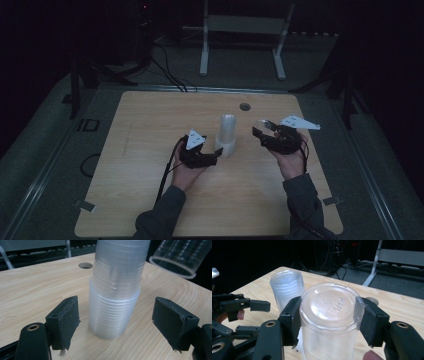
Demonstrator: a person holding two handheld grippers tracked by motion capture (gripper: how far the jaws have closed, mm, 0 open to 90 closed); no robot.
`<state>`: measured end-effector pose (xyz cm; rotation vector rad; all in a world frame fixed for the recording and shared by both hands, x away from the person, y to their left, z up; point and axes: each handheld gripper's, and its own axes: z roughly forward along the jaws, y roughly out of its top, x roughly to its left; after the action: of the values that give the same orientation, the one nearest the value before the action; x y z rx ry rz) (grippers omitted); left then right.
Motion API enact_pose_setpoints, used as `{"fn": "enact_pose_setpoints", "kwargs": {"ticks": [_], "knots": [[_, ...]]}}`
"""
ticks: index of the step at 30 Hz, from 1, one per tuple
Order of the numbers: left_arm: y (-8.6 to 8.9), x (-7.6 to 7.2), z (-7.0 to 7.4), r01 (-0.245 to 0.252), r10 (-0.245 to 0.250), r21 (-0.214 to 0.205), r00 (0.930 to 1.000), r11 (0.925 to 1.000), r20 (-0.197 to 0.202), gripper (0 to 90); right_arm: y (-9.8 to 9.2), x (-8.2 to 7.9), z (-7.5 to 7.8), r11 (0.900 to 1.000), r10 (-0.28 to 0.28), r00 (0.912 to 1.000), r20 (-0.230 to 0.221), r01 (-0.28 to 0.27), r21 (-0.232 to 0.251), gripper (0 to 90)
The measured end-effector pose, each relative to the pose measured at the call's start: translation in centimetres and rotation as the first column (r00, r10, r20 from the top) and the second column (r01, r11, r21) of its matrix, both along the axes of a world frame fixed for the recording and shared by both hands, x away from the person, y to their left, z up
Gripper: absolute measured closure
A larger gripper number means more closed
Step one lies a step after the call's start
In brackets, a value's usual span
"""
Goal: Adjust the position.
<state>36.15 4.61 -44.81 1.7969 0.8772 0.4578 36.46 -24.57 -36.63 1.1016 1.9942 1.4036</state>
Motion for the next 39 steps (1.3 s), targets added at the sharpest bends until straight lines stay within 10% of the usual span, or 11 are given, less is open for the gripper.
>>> {"fn": "enact_pose_setpoints", "kwargs": {"ticks": [39], "knots": [[-2.5,-2.1,1.9,0.136,-0.137,0.015,0.9893,0.9906,0.051,22.3,0.3,-1.5,-4.2,0.9943,-0.005,0.9936,-0.113,0.017,0.105,40.8]]}}
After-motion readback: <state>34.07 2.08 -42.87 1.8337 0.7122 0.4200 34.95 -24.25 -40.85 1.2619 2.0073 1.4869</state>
